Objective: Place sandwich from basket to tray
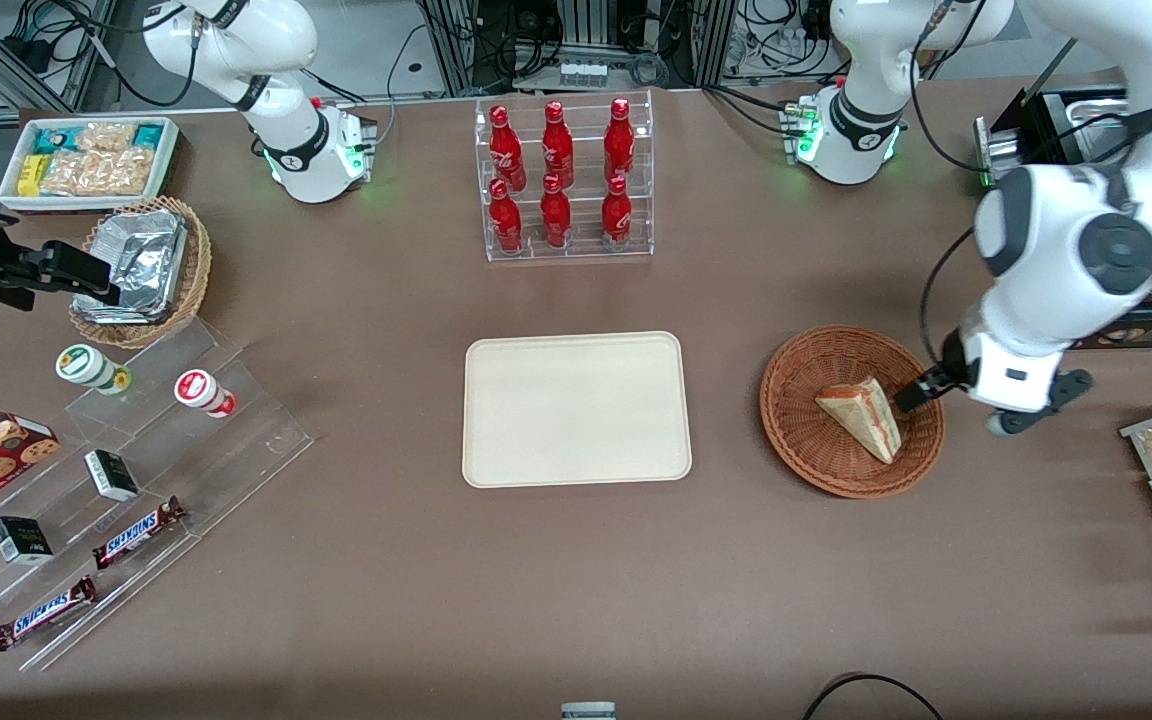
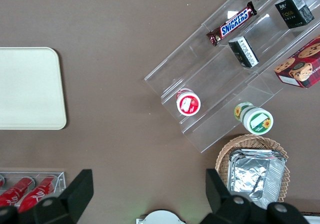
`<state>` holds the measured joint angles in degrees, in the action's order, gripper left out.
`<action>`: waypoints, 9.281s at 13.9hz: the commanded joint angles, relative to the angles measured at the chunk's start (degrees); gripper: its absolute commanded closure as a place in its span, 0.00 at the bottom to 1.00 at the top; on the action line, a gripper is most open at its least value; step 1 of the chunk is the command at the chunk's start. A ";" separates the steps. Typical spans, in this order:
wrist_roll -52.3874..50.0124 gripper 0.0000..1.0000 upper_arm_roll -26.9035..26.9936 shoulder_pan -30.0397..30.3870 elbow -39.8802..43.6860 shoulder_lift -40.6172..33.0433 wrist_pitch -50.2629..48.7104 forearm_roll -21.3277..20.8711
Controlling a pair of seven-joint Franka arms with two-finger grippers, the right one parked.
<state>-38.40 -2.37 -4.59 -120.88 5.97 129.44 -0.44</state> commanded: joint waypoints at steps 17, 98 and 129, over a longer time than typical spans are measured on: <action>-5.46 1.00 0.00 -2.53 -6.82 10.02 16.73 -0.70; 32.69 0.00 0.00 8.11 28.25 -8.17 -39.98 2.55; 34.53 0.00 -0.62 4.24 32.82 -4.30 -40.41 -2.90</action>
<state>-4.69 -3.01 -0.17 -89.12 1.34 89.35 -2.75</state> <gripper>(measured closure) 0.000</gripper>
